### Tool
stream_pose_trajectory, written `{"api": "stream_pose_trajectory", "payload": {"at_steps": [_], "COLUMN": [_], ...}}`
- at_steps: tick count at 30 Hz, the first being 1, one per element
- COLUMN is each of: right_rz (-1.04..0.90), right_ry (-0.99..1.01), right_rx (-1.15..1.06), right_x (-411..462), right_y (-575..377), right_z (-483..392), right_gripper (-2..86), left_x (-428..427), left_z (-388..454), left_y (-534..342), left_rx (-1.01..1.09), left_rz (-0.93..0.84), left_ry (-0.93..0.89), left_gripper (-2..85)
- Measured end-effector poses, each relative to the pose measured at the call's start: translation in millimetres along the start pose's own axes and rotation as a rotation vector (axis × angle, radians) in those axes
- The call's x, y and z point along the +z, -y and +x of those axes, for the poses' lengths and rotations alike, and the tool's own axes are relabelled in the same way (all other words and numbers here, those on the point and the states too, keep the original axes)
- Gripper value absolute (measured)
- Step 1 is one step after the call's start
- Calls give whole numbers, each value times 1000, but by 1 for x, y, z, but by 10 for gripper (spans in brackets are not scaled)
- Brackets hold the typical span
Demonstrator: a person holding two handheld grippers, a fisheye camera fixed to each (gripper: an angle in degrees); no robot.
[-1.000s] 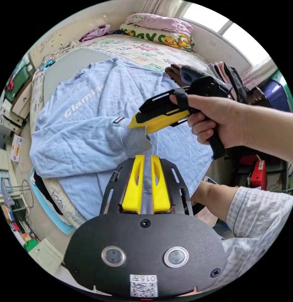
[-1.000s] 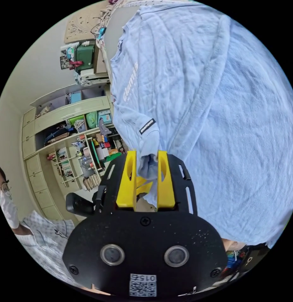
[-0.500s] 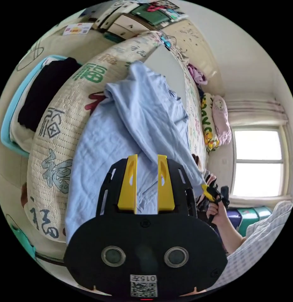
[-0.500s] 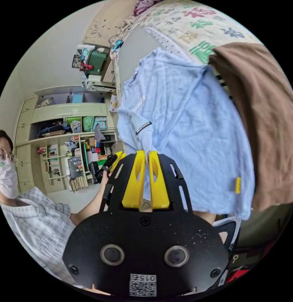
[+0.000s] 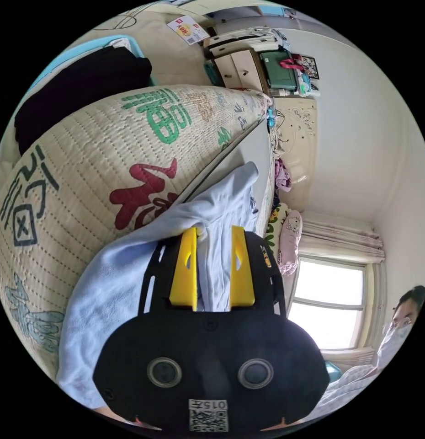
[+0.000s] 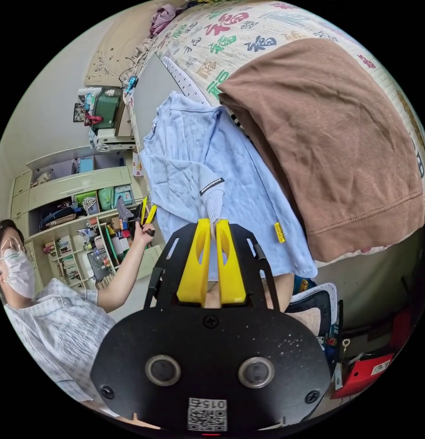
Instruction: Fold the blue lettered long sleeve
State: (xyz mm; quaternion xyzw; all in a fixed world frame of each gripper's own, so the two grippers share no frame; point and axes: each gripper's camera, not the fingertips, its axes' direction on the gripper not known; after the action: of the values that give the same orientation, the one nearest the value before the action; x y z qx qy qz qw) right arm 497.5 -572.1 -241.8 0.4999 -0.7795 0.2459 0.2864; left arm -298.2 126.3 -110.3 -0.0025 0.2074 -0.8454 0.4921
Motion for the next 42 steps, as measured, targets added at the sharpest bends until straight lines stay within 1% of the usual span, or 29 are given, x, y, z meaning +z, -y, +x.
{"api": "stream_pose_trajectory", "payload": {"at_steps": [3, 5, 6, 10, 13, 16, 18, 20, 22, 24, 25, 26, 28, 30, 32, 34, 35, 37, 39, 40, 42], "right_rz": [-7, 4, 12, -2, -10, -19, -112, -161, -118, -41, -35, -38, -78, -131, -162, -221, -238, -279, -331, -366, -415], "right_ry": [-18, 55, 118, 162, 176, 54, -103, -229, -247, -262, -258, -231, -150, -60, -12, 4, 1, -46, -184, -260, -354], "right_rx": [1, -35, -94, -250, -281, -181, -57, 41, 80, -26, -68, -155, -287, -448, -558, -632, -643, -678, -731, -748, -752], "right_x": [5, 3, 1, -2, -1, 12, 38, 53, 53, 59, 64, 77, 107, 153, 188, 238, 251, 287, 331, 352, 378], "right_y": [-6, -13, -17, -30, -36, -38, -38, -41, -38, -16, -8, 11, 44, 86, 111, 138, 144, 157, 165, 167, 168], "right_z": [-8, -18, -32, -86, -102, -91, -62, -42, -38, -70, -83, -110, -154, -222, -272, -330, -342, -375, -409, -419, -428], "right_gripper": [7, 8, 8, 9, 11, 17, 27, 38, 47, 58, 61, 69, 78, 84, 89, 95, 97, 102, 103, 102, 91], "left_x": [-19, -43, -50, -86, -100, -107, -110, -116, -119, -122, -123, -124, -125, -125, -126, -125, -123, -119, -115, -110, -104], "left_z": [-10, -13, -13, -25, -37, -49, -56, -63, -66, -65, -65, -64, -64, -66, -70, -73, -75, -78, -80, -81, -83], "left_y": [24, 40, 44, 67, 80, 92, 100, 109, 117, 125, 130, 135, 140, 145, 151, 158, 163, 173, 183, 189, 195], "left_rx": [-37, -14, -2, -1, -13, -50, -60, -74, -66, -40, -15, 6, 30, 37, 36, 29, 24, 18, 21, 33, 41], "left_rz": [32, 68, 75, 121, 134, 142, 138, 133, 122, 101, 83, 63, 41, 29, 36, 43, 49, 56, 48, 27, 12], "left_ry": [-12, -53, -57, -158, -223, -220, -194, -165, -170, -164, -155, -141, -117, -100, -105, -115, -125, -147, -139, -106, -71], "left_gripper": [49, 29, 27, 19, 18, 19, 22, 26, 31, 38, 43, 50, 58, 62, 65, 68, 71, 76, 77, 71, 56]}}
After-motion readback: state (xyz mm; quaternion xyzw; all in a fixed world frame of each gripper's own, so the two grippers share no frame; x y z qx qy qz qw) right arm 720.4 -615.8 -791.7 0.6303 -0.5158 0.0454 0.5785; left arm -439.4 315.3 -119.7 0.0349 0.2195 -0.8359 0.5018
